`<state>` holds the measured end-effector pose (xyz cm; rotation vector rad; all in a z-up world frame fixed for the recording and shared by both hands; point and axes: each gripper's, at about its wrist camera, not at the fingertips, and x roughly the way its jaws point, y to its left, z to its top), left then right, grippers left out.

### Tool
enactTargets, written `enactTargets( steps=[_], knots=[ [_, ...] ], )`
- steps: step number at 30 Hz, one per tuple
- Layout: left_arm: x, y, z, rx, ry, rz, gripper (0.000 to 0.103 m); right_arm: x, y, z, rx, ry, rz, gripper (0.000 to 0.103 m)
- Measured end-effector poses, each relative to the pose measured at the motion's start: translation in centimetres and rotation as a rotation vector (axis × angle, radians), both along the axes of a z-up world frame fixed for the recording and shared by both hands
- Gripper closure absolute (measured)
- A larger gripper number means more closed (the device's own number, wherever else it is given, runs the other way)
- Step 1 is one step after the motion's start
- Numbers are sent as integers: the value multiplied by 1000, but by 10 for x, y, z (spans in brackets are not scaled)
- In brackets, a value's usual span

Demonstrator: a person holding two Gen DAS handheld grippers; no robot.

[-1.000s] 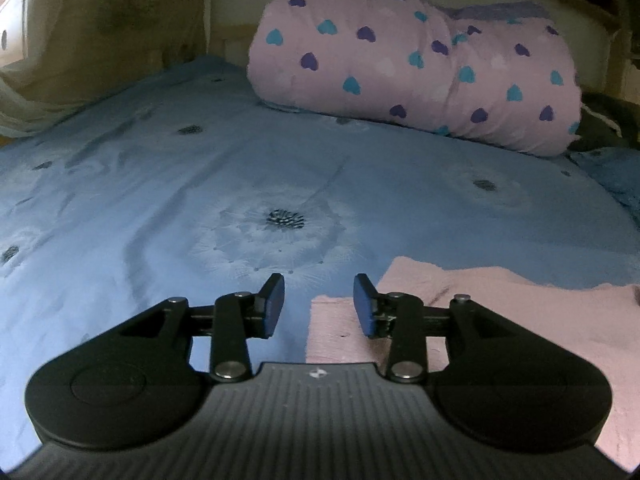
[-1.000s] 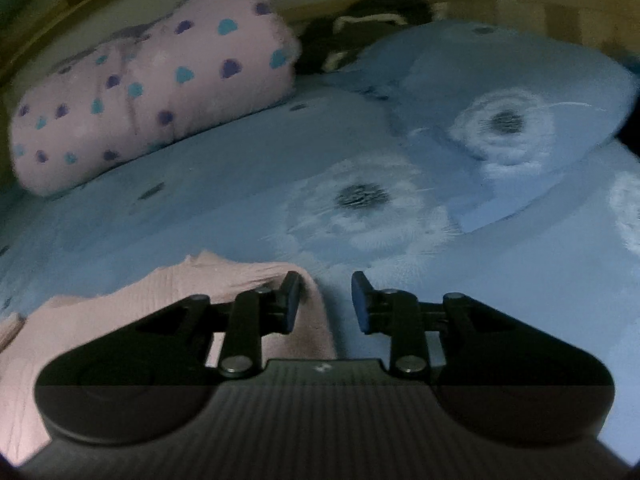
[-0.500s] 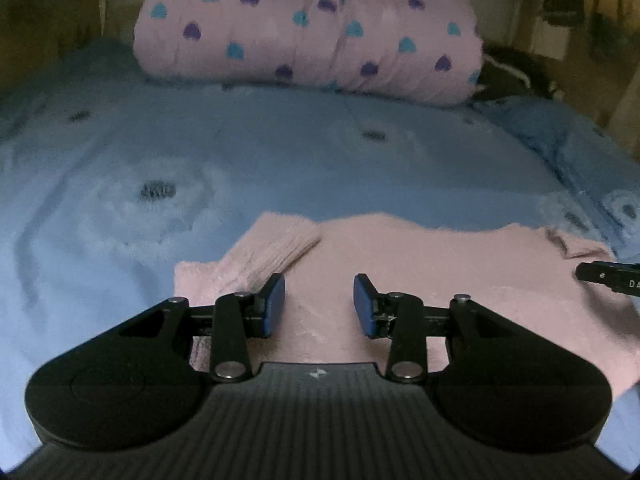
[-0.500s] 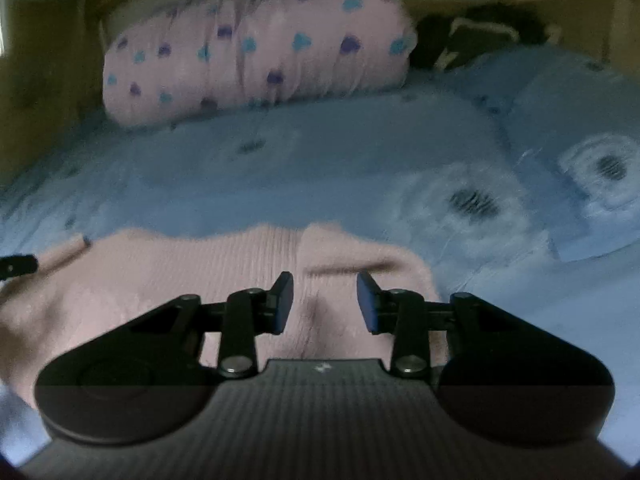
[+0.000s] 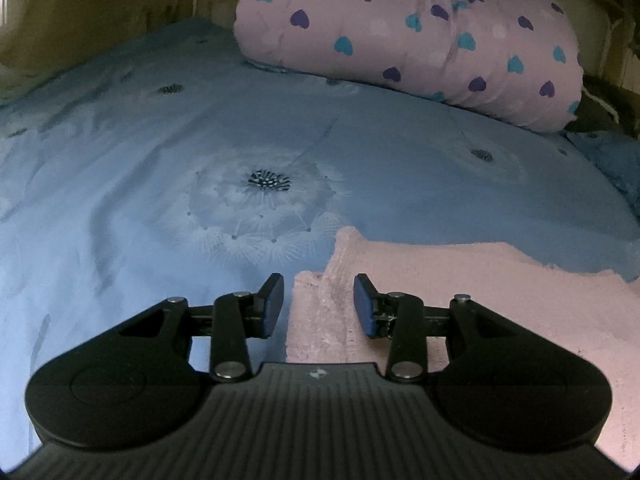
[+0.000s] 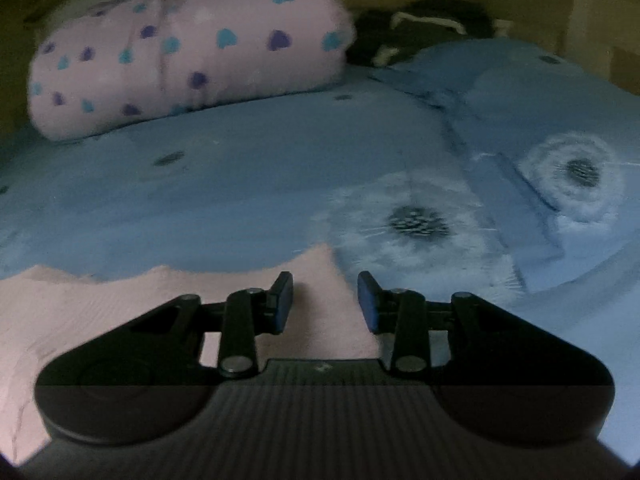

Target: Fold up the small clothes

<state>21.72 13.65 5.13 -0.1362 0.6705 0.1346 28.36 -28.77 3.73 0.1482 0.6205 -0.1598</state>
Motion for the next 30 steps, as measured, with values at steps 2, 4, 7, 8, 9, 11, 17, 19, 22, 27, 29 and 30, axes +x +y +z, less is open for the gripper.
enactTargets(
  steps=[2,4,7,8,9,11,17,19,22,27,29,30],
  knots=[
    [-2,-1,4,-1,1,-9,58,0,-6,-2,17,8,-16,65],
    [-5,-5,7,-1,6,-17,53,-8,-11,0,40,1,-28,65],
    [-9,-13,12,-6,16,-33,39,-22,-13,7,52,-14,-38,65],
    [-11,-15,14,-3,20,-39,37,-27,-12,11,48,-16,-37,65],
    [-13,-18,16,4,24,-44,35,-33,-11,15,43,-18,-34,65],
    [-19,-25,21,27,37,-58,34,-46,-8,23,46,-27,-26,59],
    [-50,-37,34,64,77,-101,22,-90,3,43,103,-53,-1,43],
    [-60,-38,38,72,99,-108,18,-104,7,47,129,-46,-6,43],
    [-80,-37,45,73,102,-108,15,-127,12,50,173,-37,-13,43],
    [-98,-34,37,48,106,-125,13,-158,23,43,230,-22,-50,43],
    [-100,-33,29,53,113,-121,12,-168,28,36,236,-7,-77,43],
    [-100,-33,25,55,119,-120,12,-172,29,33,240,-1,-89,43]
  ],
)
